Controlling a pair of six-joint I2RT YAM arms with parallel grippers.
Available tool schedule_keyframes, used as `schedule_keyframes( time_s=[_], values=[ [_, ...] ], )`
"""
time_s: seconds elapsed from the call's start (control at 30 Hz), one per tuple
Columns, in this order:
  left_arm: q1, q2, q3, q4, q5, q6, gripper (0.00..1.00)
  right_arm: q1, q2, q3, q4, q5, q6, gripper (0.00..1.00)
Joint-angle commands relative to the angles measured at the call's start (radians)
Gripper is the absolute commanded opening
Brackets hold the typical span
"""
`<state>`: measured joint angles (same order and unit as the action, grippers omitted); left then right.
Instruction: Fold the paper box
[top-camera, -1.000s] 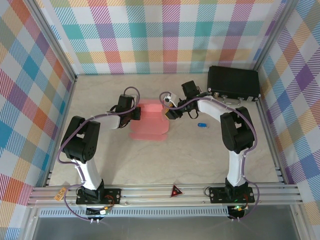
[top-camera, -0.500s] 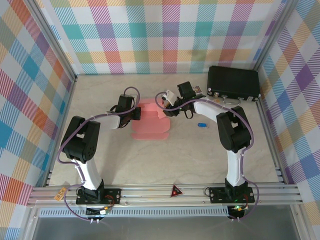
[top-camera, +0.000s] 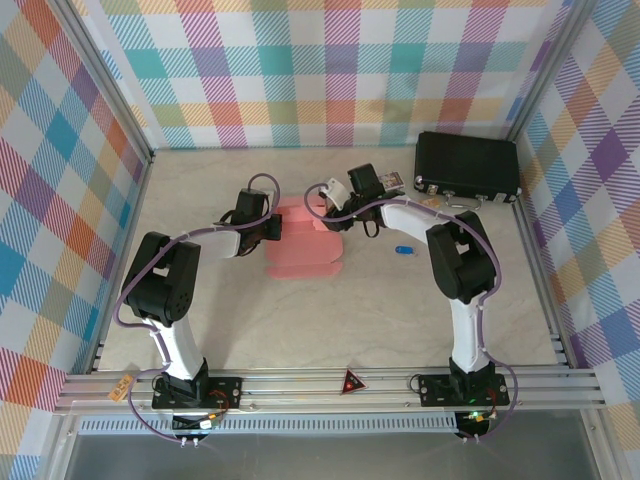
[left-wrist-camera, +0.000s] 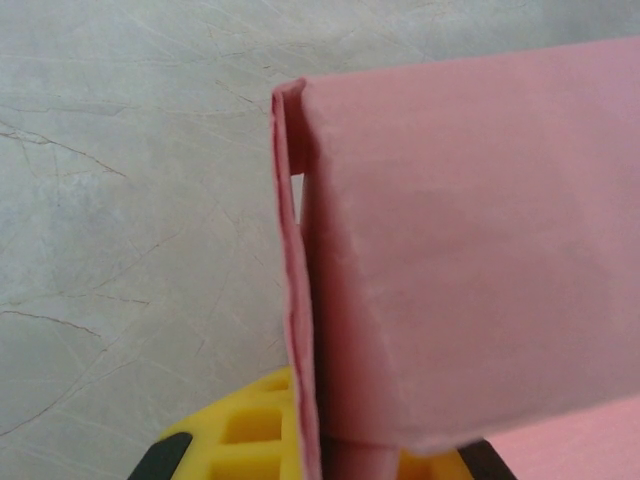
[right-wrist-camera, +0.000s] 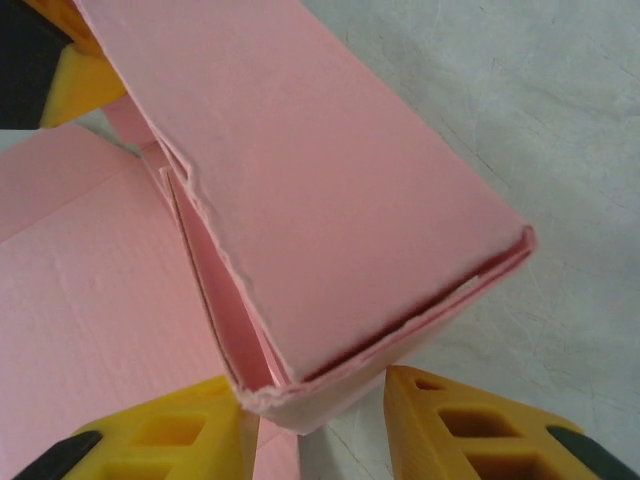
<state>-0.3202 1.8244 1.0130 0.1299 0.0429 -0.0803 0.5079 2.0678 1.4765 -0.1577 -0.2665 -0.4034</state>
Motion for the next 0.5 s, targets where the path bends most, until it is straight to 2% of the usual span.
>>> schedule_keyframes(
  time_s=[0.0, 0.47],
  values=[
    [-0.008, 0.005, 0.031, -0.026, 0.03, 0.014, 0.0, 0.021, 0.032, 0.03, 0.032, 0.047, 0.035, 0.38],
    [-0.008, 0.004, 0.032, -0.038, 0.035, 0.014, 0.0, 0.069, 0.061, 0.006, 0.162, 0.276, 0.145, 0.38]
  ],
)
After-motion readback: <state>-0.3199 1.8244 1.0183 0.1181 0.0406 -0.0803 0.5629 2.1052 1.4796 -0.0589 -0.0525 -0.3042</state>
